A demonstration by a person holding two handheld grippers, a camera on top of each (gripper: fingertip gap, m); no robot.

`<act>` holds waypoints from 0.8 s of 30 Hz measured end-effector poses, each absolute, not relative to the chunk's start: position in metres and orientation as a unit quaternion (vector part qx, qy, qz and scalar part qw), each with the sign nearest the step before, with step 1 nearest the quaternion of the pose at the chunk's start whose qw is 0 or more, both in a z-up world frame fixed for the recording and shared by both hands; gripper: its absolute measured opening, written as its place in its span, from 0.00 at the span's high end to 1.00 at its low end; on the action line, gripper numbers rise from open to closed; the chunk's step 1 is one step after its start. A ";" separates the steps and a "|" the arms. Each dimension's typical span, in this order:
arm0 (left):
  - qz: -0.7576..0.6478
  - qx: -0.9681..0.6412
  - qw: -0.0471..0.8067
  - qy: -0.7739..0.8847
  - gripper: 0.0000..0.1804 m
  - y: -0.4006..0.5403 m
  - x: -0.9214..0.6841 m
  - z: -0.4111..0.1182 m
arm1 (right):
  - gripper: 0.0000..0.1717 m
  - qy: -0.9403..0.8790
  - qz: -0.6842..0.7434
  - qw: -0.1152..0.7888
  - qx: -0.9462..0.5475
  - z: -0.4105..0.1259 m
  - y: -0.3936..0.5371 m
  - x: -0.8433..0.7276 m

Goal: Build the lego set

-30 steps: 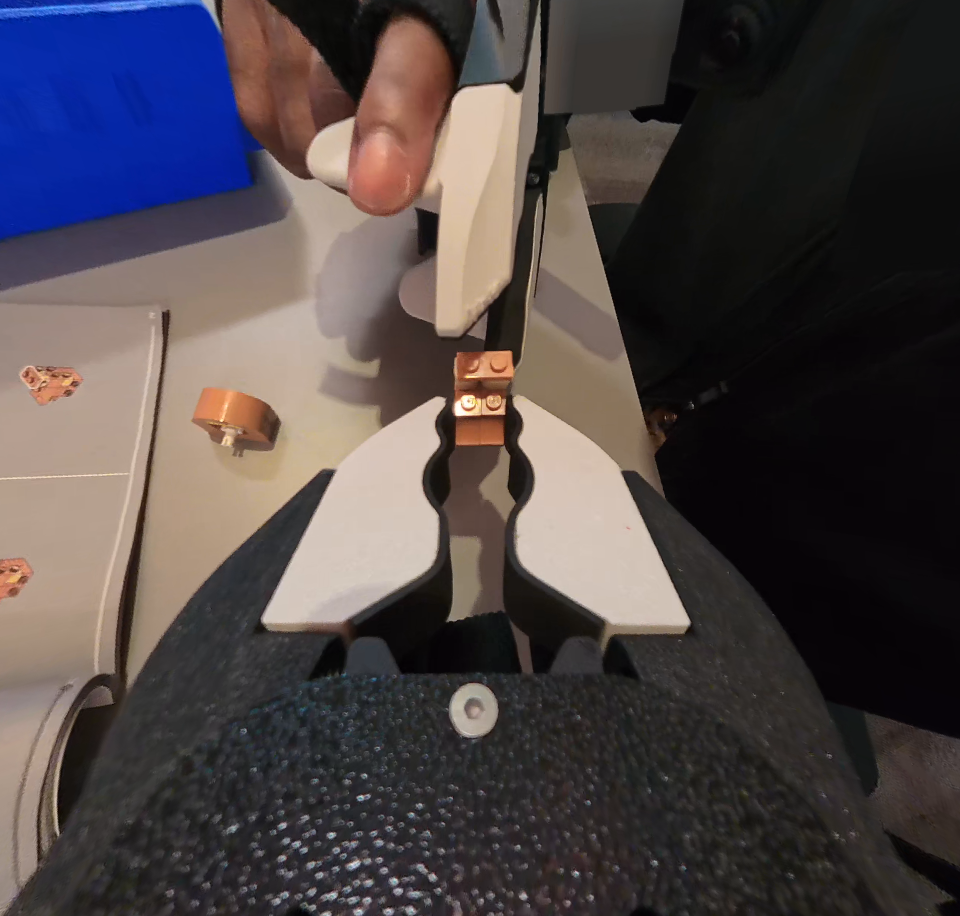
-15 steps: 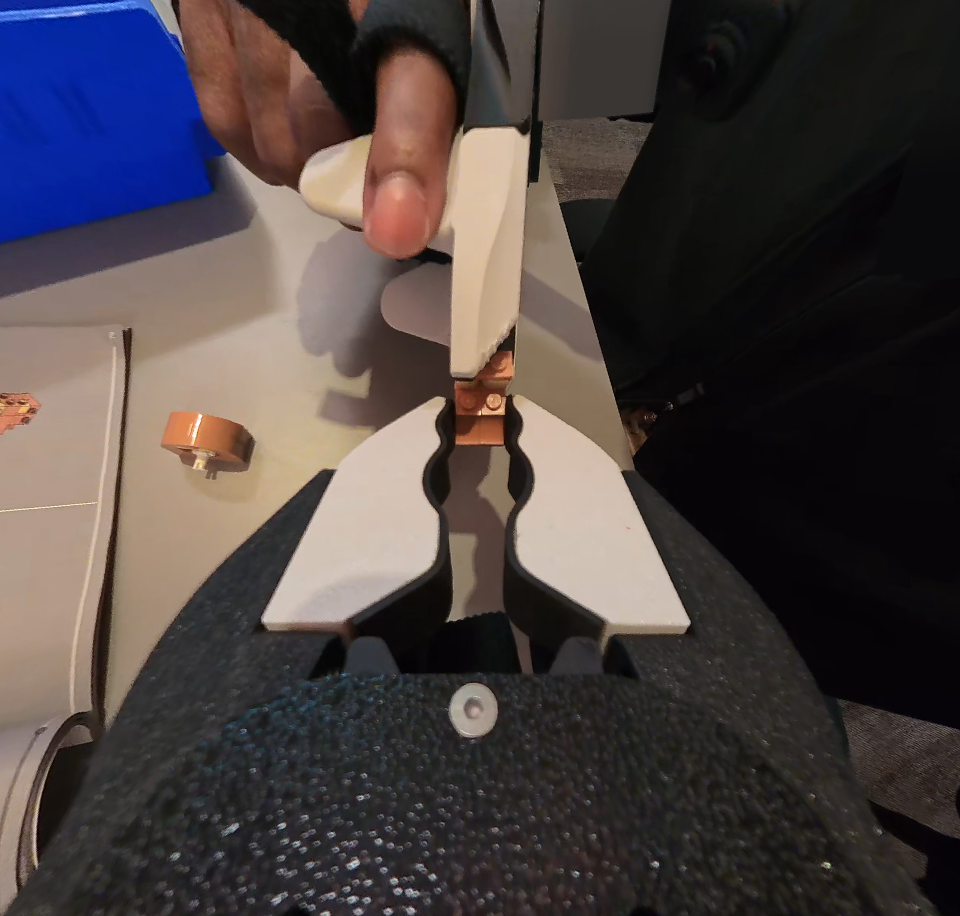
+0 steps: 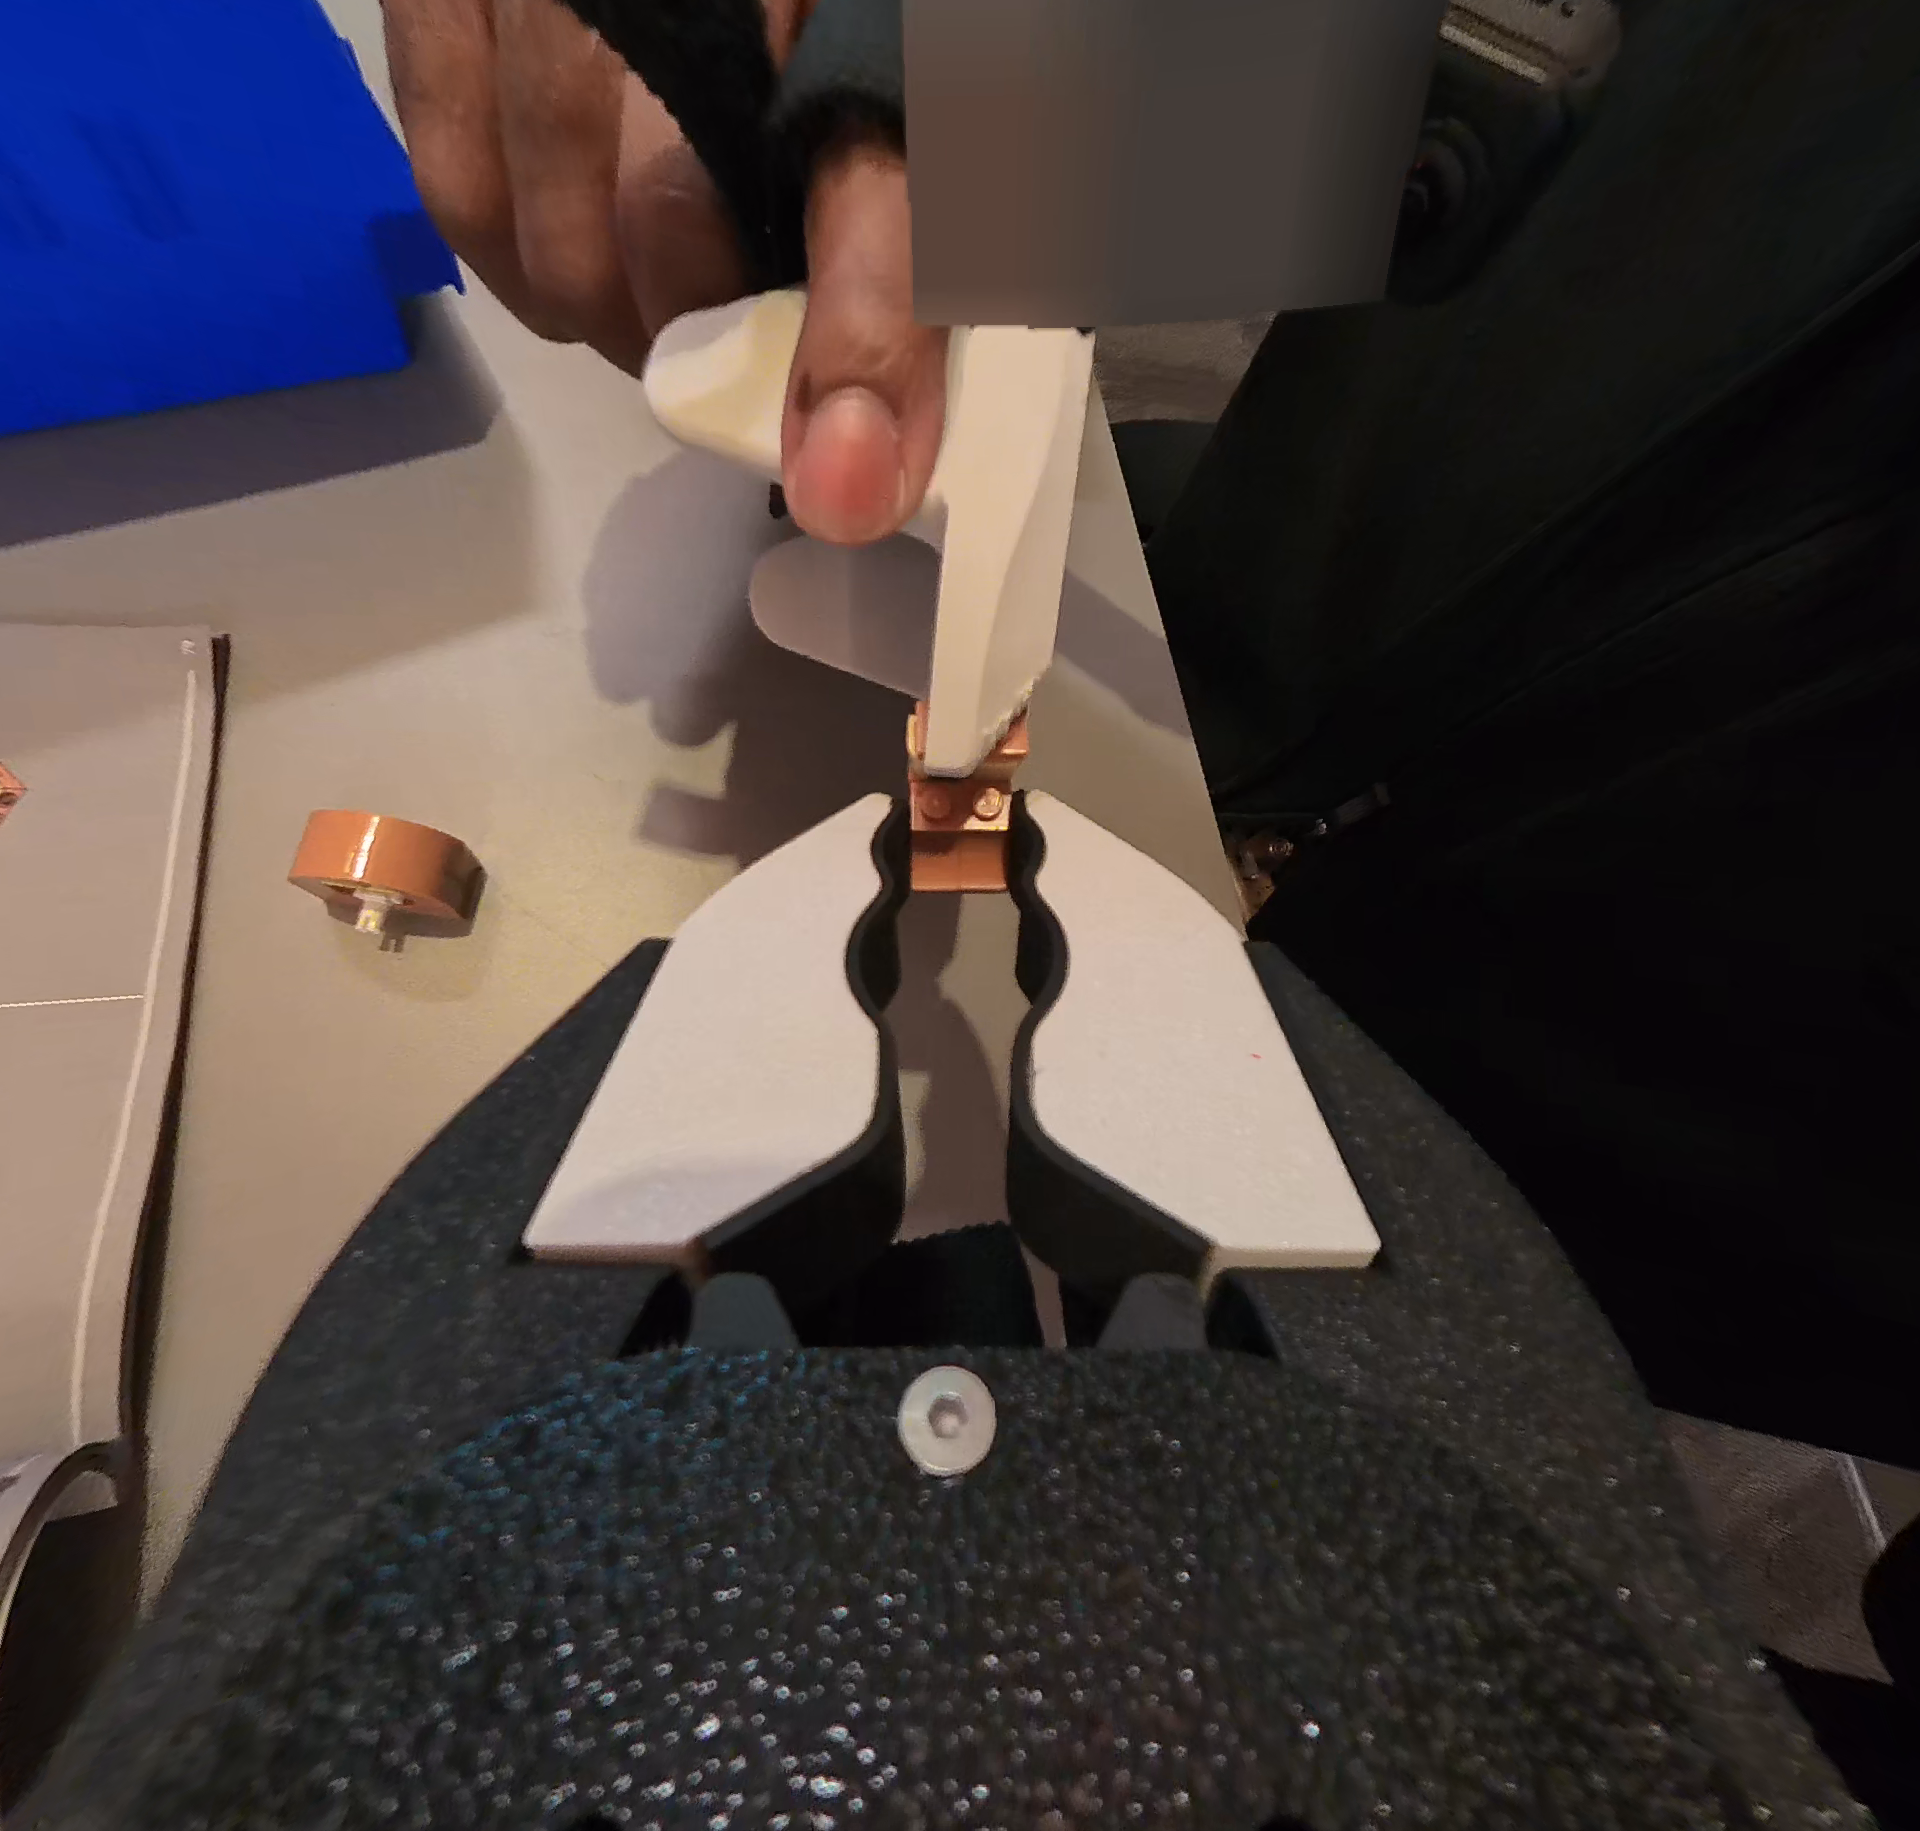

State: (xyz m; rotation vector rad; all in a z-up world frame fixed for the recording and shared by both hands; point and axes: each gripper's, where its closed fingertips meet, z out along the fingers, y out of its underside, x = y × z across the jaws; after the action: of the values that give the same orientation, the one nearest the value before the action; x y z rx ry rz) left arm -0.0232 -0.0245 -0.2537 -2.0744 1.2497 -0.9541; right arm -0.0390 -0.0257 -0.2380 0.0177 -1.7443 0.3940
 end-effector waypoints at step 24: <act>-0.368 -0.762 0.264 0.463 0.90 -0.024 -0.022 -0.253 | 0.78 -0.765 0.172 0.621 -0.011 -0.238 -0.023 -0.038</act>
State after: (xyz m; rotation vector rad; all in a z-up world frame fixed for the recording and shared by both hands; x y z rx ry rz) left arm -0.0218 -0.0245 -0.2534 -2.0593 1.2517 -0.9934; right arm -0.0384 -0.0233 -0.2380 -0.0247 -1.7582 0.3963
